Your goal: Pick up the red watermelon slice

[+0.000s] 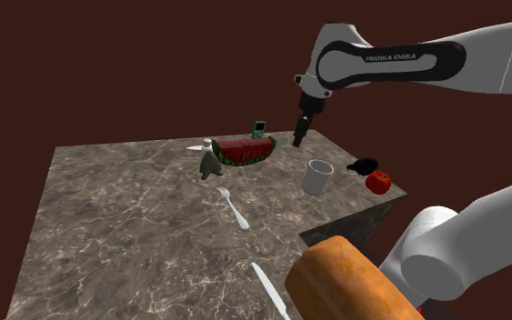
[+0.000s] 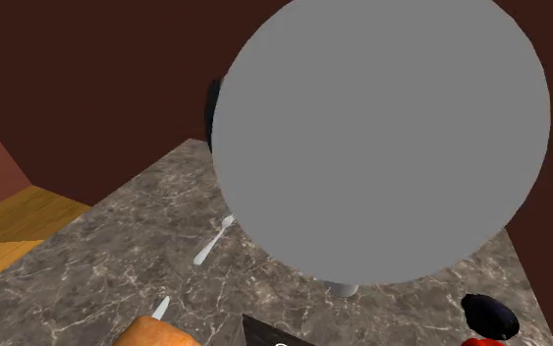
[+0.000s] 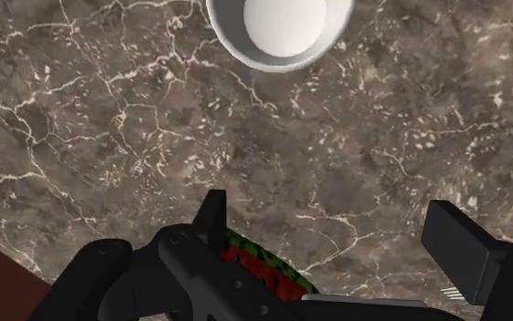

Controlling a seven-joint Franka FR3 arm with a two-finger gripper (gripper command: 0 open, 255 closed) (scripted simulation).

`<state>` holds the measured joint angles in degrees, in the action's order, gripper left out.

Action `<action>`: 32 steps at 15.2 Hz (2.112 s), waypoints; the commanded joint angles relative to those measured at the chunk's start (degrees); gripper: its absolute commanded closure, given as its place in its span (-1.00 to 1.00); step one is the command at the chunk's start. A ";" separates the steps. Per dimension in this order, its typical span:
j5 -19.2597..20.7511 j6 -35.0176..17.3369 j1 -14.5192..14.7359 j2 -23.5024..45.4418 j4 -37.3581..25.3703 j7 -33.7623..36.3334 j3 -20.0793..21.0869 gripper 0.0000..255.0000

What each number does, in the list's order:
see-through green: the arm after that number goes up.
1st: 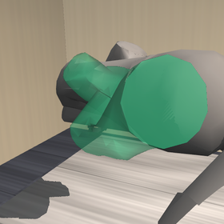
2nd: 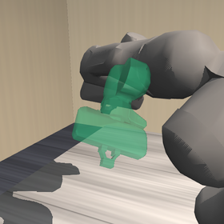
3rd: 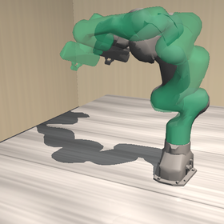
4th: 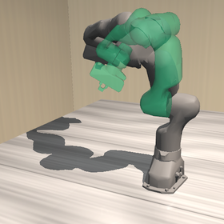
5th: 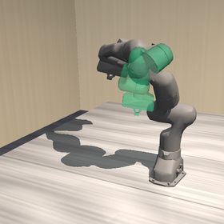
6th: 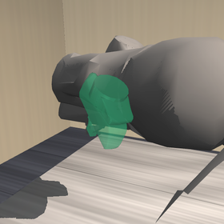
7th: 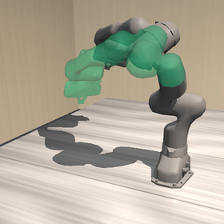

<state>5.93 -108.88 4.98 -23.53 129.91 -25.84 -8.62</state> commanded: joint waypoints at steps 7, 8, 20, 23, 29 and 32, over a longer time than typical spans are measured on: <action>-4.38 -4.69 3.99 18.46 -12.67 -22.58 -3.58 -1.00; -5.12 -4.86 4.27 20.75 -14.56 -25.26 -3.61 -1.00; -9.75 -6.84 4.93 37.46 -27.49 -43.00 -1.24 -1.00; -9.99 -9.31 4.90 38.37 -25.91 -43.19 -1.18 -1.00; -9.95 -9.35 4.96 38.23 -25.74 -43.10 -1.16 1.00; -9.95 -9.33 4.97 38.24 -25.78 -43.08 -1.15 1.00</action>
<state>-4.04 -118.14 9.97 14.62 104.12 -68.93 -9.74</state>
